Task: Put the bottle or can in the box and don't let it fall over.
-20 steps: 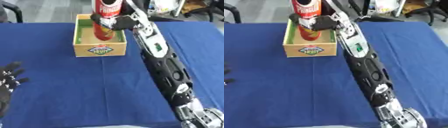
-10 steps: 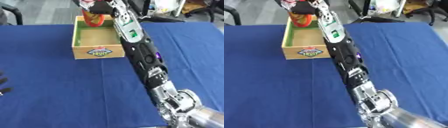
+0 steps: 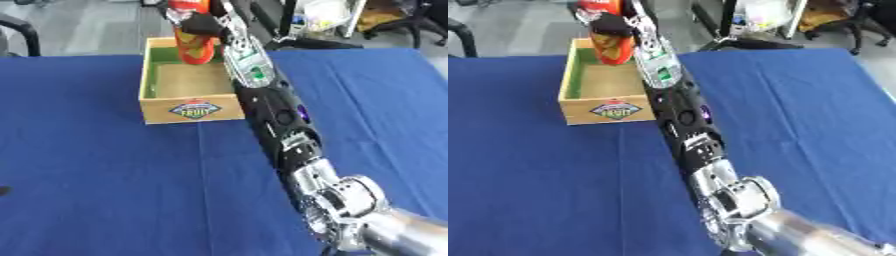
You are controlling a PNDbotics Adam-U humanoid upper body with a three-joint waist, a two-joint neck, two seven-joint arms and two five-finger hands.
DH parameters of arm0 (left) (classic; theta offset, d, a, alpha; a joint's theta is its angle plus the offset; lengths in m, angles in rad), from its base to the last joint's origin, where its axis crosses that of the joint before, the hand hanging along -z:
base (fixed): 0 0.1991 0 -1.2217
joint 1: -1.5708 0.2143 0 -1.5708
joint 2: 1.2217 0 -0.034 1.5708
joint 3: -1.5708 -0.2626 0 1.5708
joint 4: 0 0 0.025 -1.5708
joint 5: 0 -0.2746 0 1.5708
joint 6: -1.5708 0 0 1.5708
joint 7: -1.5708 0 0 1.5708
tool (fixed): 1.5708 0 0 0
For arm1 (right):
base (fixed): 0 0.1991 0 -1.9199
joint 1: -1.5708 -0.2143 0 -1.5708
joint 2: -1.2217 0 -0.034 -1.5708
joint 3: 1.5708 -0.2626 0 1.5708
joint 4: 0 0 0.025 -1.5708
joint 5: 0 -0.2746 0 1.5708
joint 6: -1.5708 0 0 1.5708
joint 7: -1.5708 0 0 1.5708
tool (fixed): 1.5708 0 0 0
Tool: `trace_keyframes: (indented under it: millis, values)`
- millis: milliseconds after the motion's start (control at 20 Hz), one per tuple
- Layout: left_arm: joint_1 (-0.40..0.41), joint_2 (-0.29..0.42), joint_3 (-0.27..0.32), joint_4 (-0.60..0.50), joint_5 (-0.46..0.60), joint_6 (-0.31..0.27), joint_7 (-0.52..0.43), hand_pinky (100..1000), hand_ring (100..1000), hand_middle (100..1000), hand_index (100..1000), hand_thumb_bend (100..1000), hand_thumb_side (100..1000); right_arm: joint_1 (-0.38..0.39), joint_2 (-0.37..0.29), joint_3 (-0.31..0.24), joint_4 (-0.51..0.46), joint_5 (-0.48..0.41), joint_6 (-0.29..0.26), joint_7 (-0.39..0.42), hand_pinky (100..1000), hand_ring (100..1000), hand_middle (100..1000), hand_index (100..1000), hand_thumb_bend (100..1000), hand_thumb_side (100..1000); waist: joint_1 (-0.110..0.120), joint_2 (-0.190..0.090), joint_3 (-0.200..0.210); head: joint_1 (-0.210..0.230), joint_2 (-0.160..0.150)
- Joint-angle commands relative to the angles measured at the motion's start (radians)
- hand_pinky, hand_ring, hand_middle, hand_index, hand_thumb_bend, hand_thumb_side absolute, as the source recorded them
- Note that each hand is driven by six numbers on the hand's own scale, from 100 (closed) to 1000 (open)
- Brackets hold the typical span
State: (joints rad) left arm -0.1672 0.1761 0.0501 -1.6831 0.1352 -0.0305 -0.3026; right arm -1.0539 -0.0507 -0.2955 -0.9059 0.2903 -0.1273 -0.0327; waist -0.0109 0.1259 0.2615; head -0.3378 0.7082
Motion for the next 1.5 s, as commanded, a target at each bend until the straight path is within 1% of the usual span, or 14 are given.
trace_keyframes:
  millis: [50,350,550,650,950,1100,1150,1200,1250,1300,1350,1400,1450,1500]
  values:
    - [-0.014,0.006,-0.002,-0.014,0.006,-0.001,-0.003,777,916,915,931,398,939,-0.009,-0.024,-0.019,0.026,-0.014,0.004,-0.034,447,456,389,474,210,100,0.008,-0.008,0.002,-0.006,-0.016]
    - [-0.015,0.006,0.001,-0.015,0.006,-0.003,-0.001,777,916,915,932,398,939,0.033,-0.022,-0.031,0.069,-0.03,0.001,-0.072,451,458,391,477,202,100,0.01,-0.004,0.0,-0.008,-0.016]
    - [-0.015,0.006,0.001,-0.016,0.006,-0.003,-0.001,777,916,915,932,398,939,0.038,-0.022,-0.029,0.077,-0.037,-0.005,-0.079,451,458,391,477,202,100,0.01,-0.004,0.0,-0.008,-0.015]
    - [-0.014,0.007,0.002,-0.016,0.006,-0.003,-0.001,777,916,910,932,398,940,0.056,-0.018,-0.032,0.088,-0.043,-0.005,-0.087,495,490,427,508,196,100,0.012,-0.003,-0.004,-0.008,-0.014]
    - [-0.011,0.008,0.003,-0.017,0.005,-0.004,0.0,777,916,910,932,398,940,0.098,-0.007,-0.021,0.095,-0.045,-0.026,-0.101,564,579,478,552,272,100,0.014,-0.003,-0.012,-0.007,-0.012]
    - [-0.01,0.008,0.004,-0.017,0.005,-0.005,0.001,777,916,909,933,399,940,0.106,-0.007,-0.017,0.091,-0.031,-0.038,-0.099,642,739,572,637,407,100,0.015,-0.003,-0.016,-0.006,-0.011]
    - [-0.01,0.008,0.004,-0.017,0.005,-0.005,0.001,777,916,909,933,399,940,0.107,-0.007,-0.016,0.088,-0.023,-0.042,-0.101,647,747,578,643,416,100,0.015,-0.003,-0.017,-0.007,-0.011]
    - [-0.009,0.008,0.005,-0.017,0.005,-0.005,0.001,777,916,909,933,399,940,0.108,-0.007,-0.015,0.085,-0.015,-0.045,-0.103,697,809,641,709,495,100,0.015,-0.003,-0.017,-0.007,-0.011]
    - [-0.009,0.008,0.005,-0.017,0.005,-0.005,0.001,777,916,909,933,399,940,0.108,-0.007,-0.014,0.082,-0.004,-0.048,-0.104,712,829,668,731,520,100,0.015,-0.004,-0.018,-0.007,-0.012]
    - [-0.009,0.008,0.005,-0.017,0.005,-0.005,0.001,777,917,909,933,400,940,0.108,-0.007,-0.012,0.079,0.007,-0.05,-0.105,736,867,717,774,567,147,0.015,-0.004,-0.019,-0.006,-0.012]
    - [-0.008,0.008,0.005,-0.016,0.005,-0.005,0.001,777,917,909,933,400,940,0.108,-0.007,-0.011,0.076,0.018,-0.053,-0.103,749,884,738,795,589,170,0.015,-0.004,-0.02,-0.006,-0.012]
    - [-0.008,0.008,0.005,-0.016,0.005,-0.005,0.001,777,917,909,933,400,940,0.108,-0.007,-0.011,0.073,0.027,-0.055,-0.102,774,920,777,835,638,222,0.015,-0.004,-0.021,-0.006,-0.011]
    - [-0.007,0.008,0.005,-0.016,0.005,-0.005,0.001,777,917,909,933,400,940,0.108,-0.007,-0.01,0.069,0.036,-0.058,-0.099,781,934,794,849,657,240,0.015,-0.004,-0.021,-0.006,-0.011]
    - [-0.007,0.008,0.006,-0.016,0.005,-0.005,0.001,777,917,909,933,400,940,0.108,-0.008,-0.01,0.066,0.043,-0.061,-0.097,806,971,837,882,695,269,0.015,-0.004,-0.022,-0.005,-0.011]
